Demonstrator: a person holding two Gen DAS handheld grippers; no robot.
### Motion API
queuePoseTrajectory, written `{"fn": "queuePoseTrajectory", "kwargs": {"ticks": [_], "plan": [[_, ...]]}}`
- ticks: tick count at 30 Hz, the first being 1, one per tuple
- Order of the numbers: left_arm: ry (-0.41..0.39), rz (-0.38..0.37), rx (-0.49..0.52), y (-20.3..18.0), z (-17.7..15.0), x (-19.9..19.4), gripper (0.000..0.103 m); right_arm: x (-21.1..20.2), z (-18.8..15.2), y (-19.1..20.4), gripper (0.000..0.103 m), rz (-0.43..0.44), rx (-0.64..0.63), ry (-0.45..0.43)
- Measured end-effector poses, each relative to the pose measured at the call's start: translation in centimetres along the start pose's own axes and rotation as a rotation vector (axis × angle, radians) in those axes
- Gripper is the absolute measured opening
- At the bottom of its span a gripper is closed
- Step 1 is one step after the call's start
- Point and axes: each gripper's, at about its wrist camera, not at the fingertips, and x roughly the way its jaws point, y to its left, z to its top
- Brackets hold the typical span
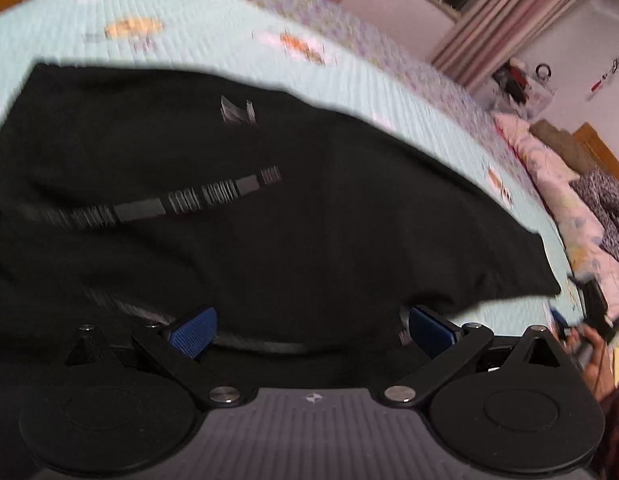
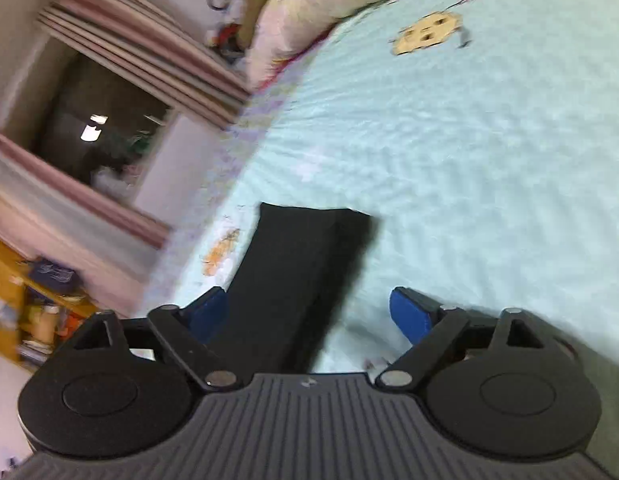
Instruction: Fold clothes
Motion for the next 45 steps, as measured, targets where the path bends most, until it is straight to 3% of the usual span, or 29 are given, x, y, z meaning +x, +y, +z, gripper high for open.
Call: {"fn": "queuePoseTrajectory", "kwargs": {"ticks": [2,6,12,13,14,15,16,17,20,23,24,26,29,31,35,38,39,43,44,45], "plan": [[0.015,0.009,-0.006,-0.5,-0.7,0.8,0.102,1.3,0.2,0.9,0.103,0.007,-0.052,0.039],[0.009,0.028,-0.020,-1.4,-1.3,1.2,0.102,3.9,0.4,2.5,0.103,0.021,-0.116,0.089],[0.036,-0.034,-0.103,-1.8,-1.6,1.5,0.102,6.1,1.3,2.9,0.099,0.102,-0.157,0.113],[0.038,-0.029,-0.105,-2.0,-1.7,1.6,0.102,6.2,1.3,3.0,0.086,0.111,-0.173,0.114],[0.039,-0.021,-0.104,-2.1,-1.8,1.7,0.102,6.3,1.1,3.0,0.063,0.112,-0.179,0.118],[0.039,-0.014,-0.103,-2.2,-1.9,1.8,0.102,6.3,1.1,2.7,0.051,0.114,-0.171,0.133],[0.039,-0.006,-0.103,-2.4,-2.0,1.9,0.102,6.9,1.0,2.6,0.028,0.105,-0.167,0.152],[0.039,0.002,-0.101,-2.6,-2.0,2.0,0.102,6.6,0.9,2.8,0.015,0.087,-0.188,0.155],[0.039,0.027,-0.082,-3.0,-1.7,2.6,0.102,6.6,0.7,4.4,0.008,0.047,-0.333,0.151],[0.036,0.052,-0.057,-3.3,-1.5,2.9,0.102,6.0,0.2,8.1,0.007,0.012,-0.630,0.081],[0.034,0.060,-0.047,-3.4,-1.5,3.0,0.102,5.3,-0.1,9.2,0.007,0.037,-0.735,0.019],[0.032,0.074,-0.030,-3.7,-1.6,3.1,0.102,5.1,-0.4,10.0,0.008,0.037,-0.849,-0.061],[0.033,0.090,0.008,-4.0,-1.7,3.2,0.102,9.0,0.2,7.9,0.011,-0.113,-0.781,0.087],[0.036,0.092,0.026,-4.0,-1.8,3.2,0.102,9.1,0.8,7.1,0.012,-0.086,-0.710,0.091],[0.041,0.060,0.002,-3.3,-1.5,2.9,0.102,8.2,3.9,3.8,0.014,0.016,-0.374,0.131],[0.039,0.035,-0.028,-2.7,-1.3,2.6,0.102,6.4,4.7,1.8,0.021,0.005,-0.196,0.063],[0.037,0.030,-0.032,-2.5,-1.3,2.5,0.102,5.4,4.3,2.3,0.023,-0.041,-0.205,0.021],[0.027,0.021,-0.032,-2.5,-1.9,2.2,0.102,1.6,2.6,4.6,0.050,-0.236,-0.263,-0.152],[0.025,0.020,-0.029,-2.6,-2.0,2.2,0.102,0.7,2.2,5.2,0.051,-0.284,-0.278,-0.195],[0.023,0.020,-0.026,-2.6,-2.1,2.1,0.102,0.0,1.1,6.6,0.051,-0.241,-0.361,-0.195]]}}
